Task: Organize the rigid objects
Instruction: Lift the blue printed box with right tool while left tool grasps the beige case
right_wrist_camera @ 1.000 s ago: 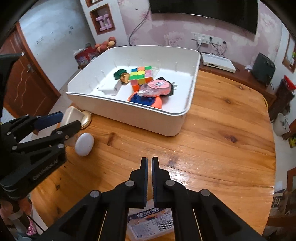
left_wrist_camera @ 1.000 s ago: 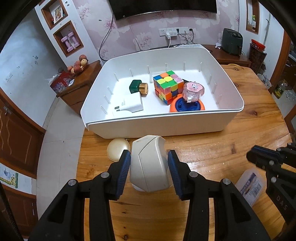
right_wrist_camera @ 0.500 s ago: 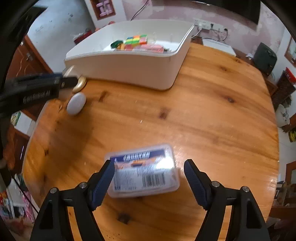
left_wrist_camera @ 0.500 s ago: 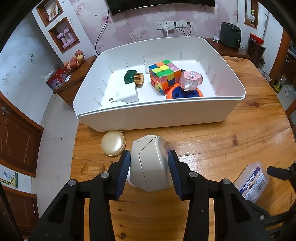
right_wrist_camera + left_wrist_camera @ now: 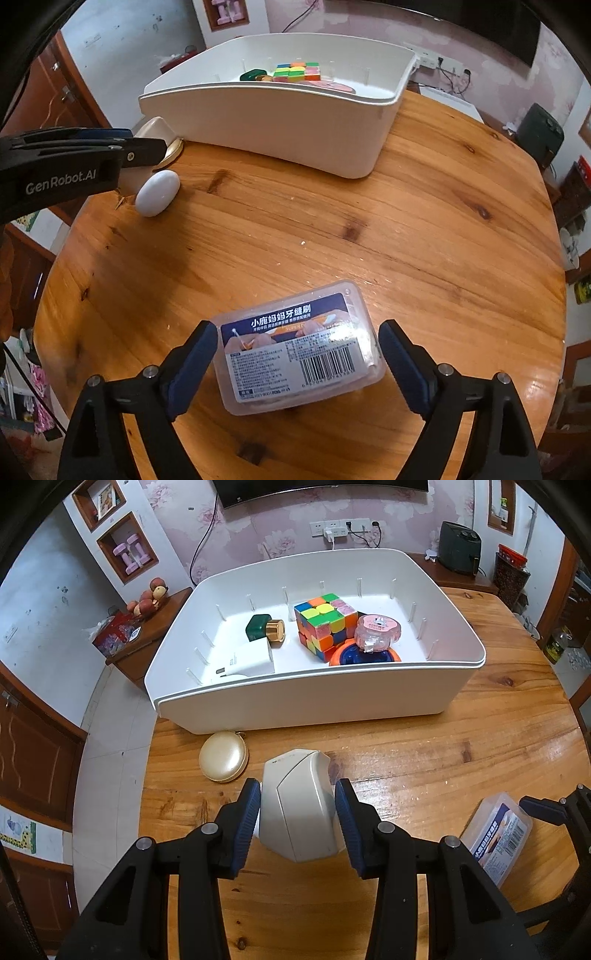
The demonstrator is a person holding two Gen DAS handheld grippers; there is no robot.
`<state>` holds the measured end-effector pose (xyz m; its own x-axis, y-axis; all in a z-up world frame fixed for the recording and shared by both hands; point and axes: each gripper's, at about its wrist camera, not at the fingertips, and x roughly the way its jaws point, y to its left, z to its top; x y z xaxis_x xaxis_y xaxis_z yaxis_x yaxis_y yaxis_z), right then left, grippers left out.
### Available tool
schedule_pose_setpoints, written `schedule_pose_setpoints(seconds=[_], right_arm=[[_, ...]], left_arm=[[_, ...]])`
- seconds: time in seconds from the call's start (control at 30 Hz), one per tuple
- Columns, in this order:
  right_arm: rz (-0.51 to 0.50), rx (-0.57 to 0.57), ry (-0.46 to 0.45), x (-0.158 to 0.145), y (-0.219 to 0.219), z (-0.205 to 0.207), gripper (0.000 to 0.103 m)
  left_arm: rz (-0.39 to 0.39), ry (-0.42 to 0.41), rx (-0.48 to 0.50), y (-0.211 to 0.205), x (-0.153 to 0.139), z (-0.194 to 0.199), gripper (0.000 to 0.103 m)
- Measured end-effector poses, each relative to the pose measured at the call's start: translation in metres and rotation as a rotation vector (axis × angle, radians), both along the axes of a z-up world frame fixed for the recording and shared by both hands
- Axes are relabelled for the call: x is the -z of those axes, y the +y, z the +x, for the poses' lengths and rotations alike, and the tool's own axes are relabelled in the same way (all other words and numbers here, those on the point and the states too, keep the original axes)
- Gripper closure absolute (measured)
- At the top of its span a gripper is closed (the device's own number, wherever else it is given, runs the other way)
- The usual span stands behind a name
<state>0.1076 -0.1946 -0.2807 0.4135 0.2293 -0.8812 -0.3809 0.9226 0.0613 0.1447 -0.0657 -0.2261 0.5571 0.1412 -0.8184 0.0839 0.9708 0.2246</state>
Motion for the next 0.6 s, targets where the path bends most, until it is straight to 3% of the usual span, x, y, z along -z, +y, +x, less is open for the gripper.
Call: schedule_pose_setpoints(seconds=[0.17, 0.27, 0.6], right_arm=[[0.023, -0.091, 0.052, 0.001, 0.005, 0.0, 0.013], [-0.011, -0.121, 0.031, 0.002, 0.009, -0.003, 0.001], [-0.202, -0.188, -0.011, 0.02, 0.032, -0.011, 0.003]], left_arm=[[-0.003, 0.0, -0.01, 0.003, -0.001, -0.003, 0.058], [-0.004, 0.0, -0.012, 0.003, -0.001, -0.005, 0.058], [-0.009, 0.009, -0.008, 0.001, 0.002, -0.01, 0.058]])
